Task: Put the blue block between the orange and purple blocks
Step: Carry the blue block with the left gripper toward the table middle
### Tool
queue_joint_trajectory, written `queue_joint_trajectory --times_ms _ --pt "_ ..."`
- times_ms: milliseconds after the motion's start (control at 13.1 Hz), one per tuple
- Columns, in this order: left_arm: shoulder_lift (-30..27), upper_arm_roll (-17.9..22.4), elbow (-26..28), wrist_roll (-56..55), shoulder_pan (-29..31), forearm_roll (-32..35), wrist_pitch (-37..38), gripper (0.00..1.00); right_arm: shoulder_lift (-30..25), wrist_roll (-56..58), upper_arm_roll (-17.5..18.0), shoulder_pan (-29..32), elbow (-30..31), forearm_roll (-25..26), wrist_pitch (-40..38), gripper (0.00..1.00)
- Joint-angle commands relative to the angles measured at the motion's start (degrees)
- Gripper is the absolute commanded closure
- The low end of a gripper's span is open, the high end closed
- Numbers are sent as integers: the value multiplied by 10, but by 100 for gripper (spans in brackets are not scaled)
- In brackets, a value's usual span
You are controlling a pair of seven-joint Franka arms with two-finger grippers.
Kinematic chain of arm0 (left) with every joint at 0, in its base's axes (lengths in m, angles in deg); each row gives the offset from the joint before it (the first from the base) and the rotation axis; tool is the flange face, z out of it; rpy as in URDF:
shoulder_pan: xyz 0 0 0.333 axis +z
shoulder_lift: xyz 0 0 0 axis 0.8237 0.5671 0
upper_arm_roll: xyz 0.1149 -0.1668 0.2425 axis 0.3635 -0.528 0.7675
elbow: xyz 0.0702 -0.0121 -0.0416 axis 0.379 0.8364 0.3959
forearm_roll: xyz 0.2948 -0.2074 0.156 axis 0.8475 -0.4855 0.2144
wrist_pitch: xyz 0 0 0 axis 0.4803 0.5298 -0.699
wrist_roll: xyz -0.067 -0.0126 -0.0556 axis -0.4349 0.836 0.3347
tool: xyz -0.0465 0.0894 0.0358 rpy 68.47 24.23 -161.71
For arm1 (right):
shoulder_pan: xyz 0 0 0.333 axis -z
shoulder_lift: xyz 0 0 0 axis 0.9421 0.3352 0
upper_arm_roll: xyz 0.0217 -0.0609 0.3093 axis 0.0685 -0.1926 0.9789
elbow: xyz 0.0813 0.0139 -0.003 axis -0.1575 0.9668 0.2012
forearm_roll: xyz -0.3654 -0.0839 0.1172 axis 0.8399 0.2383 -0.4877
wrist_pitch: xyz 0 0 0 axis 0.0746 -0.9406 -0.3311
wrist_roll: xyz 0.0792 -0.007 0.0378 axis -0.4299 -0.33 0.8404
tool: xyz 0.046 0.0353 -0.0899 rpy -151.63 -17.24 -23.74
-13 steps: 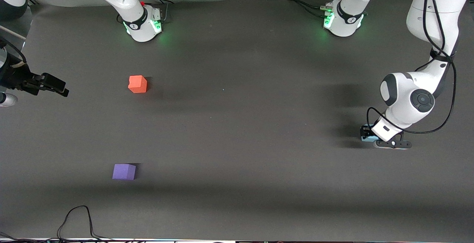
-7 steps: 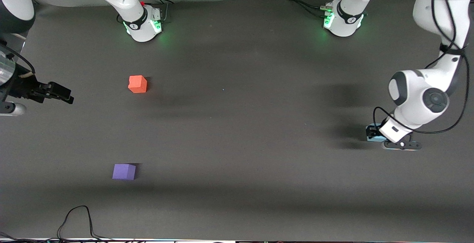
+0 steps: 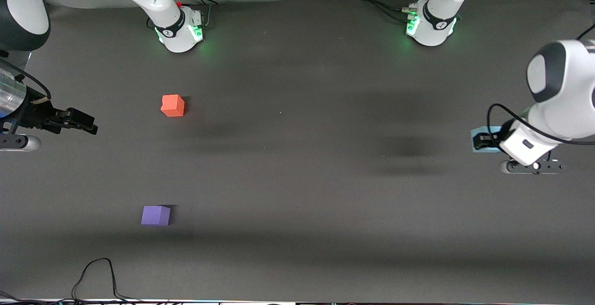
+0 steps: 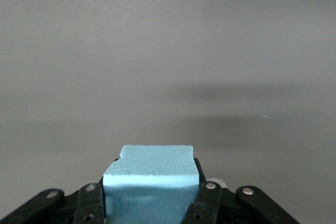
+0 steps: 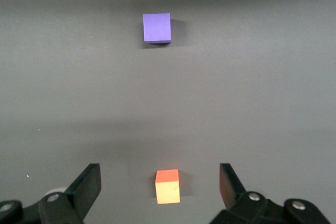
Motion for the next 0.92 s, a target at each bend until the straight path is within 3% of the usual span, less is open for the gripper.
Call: queue_joint_trajectory --times_ms 0,153,383,536,842 --pt "30 5 -57 -153 -107 -14 20 47 4 12 -2 -10 -11 -9 1 0" --pt "69 5 -111 -284 -200 -14 13 47 4 14 -2 -10 -11 -9 -1 0" --pt "188 6 -249 -429 -320 -9 13 47 4 14 -2 -11 -11 -10 -4 0" --pt "250 8 -313 -491 -384 0 11 47 4 15 -2 -10 -11 -10 -4 0" --pt "343 7 -324 -530 -465 25 -68 47 4 15 -3 -10 -11 -10 -5 0"
